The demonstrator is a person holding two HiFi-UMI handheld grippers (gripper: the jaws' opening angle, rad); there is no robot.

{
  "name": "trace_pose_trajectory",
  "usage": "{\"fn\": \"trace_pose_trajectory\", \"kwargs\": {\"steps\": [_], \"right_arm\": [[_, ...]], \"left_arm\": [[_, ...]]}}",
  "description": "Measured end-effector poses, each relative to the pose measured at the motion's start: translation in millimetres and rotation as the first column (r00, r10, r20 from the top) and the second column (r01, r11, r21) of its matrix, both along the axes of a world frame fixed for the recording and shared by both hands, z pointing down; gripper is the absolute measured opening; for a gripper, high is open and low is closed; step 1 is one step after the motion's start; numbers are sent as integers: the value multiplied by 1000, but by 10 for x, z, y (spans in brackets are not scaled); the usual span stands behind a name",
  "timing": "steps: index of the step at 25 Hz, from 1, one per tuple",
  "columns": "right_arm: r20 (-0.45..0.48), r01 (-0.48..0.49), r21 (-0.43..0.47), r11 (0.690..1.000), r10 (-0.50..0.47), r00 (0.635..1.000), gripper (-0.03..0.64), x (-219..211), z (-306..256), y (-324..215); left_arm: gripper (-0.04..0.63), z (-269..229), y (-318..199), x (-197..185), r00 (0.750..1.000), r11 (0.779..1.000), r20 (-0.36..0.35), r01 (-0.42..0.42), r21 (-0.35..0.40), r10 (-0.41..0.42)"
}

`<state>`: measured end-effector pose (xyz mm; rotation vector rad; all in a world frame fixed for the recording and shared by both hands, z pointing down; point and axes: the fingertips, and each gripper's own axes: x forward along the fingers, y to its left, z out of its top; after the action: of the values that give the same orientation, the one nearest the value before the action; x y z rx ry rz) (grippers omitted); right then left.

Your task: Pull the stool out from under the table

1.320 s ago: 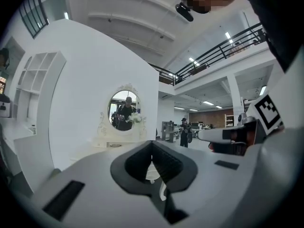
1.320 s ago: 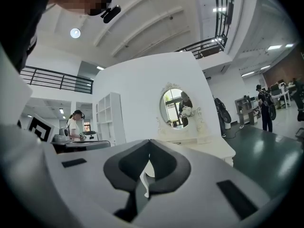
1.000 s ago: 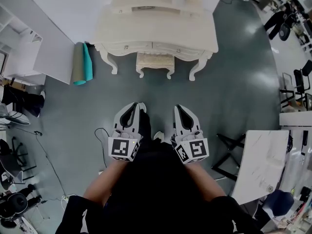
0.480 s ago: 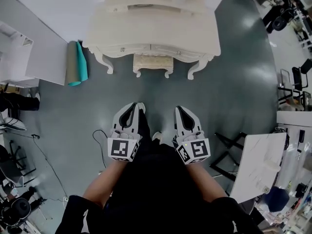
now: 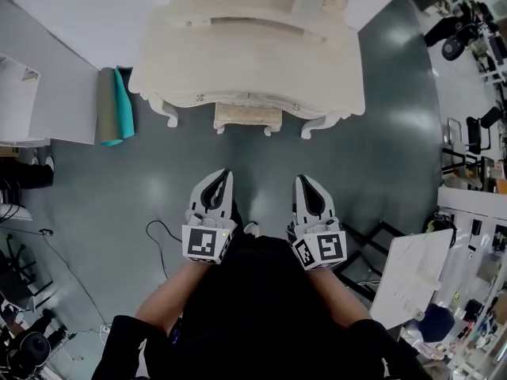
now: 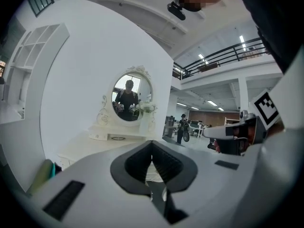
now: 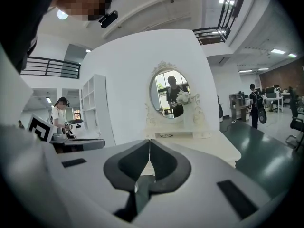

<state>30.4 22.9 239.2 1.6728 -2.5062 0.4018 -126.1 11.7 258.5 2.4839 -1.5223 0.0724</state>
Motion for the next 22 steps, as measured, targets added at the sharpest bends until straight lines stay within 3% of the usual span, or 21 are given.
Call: {"fn": "trace_pose_trajectory", "kwargs": {"steps": [8,11,13,16,18,22], "right_arm": [[-57,-76,25,997,77,995,18,-83,1,-634],[-70,-85,31,996,87,994,18,-212,32,-827],[-81,-79,41,996,82,993,18,-307,16,-943],[-92,-75,53,996,79,993,18,-405,-23,-1060],[-94,-81,61,995,87,992,18,-430,-40,-1113],[-92,-98,35,995,101,991,18,-423,61,-1147]], "left_arm": [[14,-49,-655,-158,999,999,-11,-41,18,41],[14,-174,-827,-134,993,990,74,-100,100,93],[14,-221,-930,-132,992,988,61,-118,104,112],[14,-275,-1031,-122,976,974,147,-183,136,163],[14,-270,-1080,-118,977,974,131,-188,127,171],[14,-147,-1157,-171,990,988,31,-140,66,139]]}}
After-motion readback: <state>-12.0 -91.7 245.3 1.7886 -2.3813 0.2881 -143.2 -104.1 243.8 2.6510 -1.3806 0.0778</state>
